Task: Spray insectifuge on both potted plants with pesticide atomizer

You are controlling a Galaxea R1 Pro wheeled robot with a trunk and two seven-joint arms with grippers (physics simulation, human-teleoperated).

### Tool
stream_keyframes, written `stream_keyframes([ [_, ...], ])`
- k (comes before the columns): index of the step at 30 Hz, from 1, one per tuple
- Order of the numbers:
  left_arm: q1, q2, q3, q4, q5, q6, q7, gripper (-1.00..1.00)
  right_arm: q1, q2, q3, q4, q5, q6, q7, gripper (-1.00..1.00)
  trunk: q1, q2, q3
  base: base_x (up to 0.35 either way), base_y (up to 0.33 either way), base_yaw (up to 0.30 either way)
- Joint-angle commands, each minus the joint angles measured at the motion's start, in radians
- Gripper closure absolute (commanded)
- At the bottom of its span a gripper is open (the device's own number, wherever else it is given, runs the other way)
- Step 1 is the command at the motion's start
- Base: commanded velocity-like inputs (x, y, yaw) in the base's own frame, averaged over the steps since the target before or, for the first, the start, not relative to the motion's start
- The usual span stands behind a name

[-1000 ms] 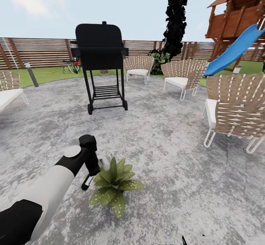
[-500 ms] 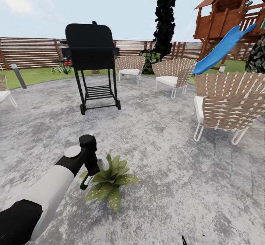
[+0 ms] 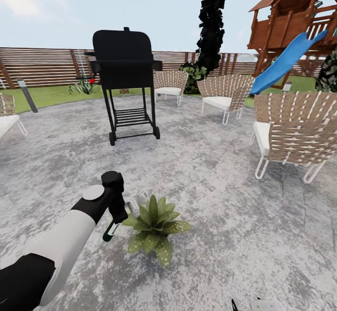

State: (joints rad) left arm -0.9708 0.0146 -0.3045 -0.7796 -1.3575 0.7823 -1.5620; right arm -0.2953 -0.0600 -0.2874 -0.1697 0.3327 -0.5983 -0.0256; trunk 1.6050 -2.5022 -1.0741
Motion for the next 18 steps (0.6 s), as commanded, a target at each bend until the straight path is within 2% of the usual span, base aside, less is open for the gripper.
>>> stream_keyframes([
  [1,0.001,0.001,-0.004,-0.001,-0.006,0.01,-0.009,1.0,-0.001,0.0,-0.006,0.001,0.011,-0.003,-0.003,-1.0,0.0,0.0,-0.001,0.042,0.057,-0.106],
  [8,0.007,0.003,-0.005,0.0,-0.014,0.009,-0.009,1.0,-0.001,0.0,-0.007,0.001,0.01,-0.003,-0.002,-1.0,0.0,0.0,-0.001,0.007,0.009,-0.269],
  [12,0.011,0.008,-0.006,0.004,-0.061,0.009,-0.009,1.0,-0.001,0.0,-0.006,0.001,0.011,-0.003,-0.002,-1.0,0.0,0.0,-0.001,0.0,0.0,-0.235],
  [13,0.011,0.011,-0.004,0.005,-0.073,0.009,-0.009,1.0,-0.001,0.0,-0.006,0.001,0.01,-0.003,-0.002,-1.0,0.0,0.0,-0.001,0.0,0.0,-0.078],
  [14,0.01,0.017,0.001,0.006,-0.099,0.009,-0.009,1.0,-0.001,0.0,-0.006,0.001,0.011,-0.003,-0.003,-1.0,0.0,0.0,-0.001,0.0,0.0,-0.025],
  [18,0.01,0.022,0.005,0.009,-0.133,0.009,-0.009,1.0,-0.001,0.0,-0.006,0.001,0.011,-0.003,-0.003,-1.0,0.0,0.0,-0.001,0.066,0.051,-0.008],
])
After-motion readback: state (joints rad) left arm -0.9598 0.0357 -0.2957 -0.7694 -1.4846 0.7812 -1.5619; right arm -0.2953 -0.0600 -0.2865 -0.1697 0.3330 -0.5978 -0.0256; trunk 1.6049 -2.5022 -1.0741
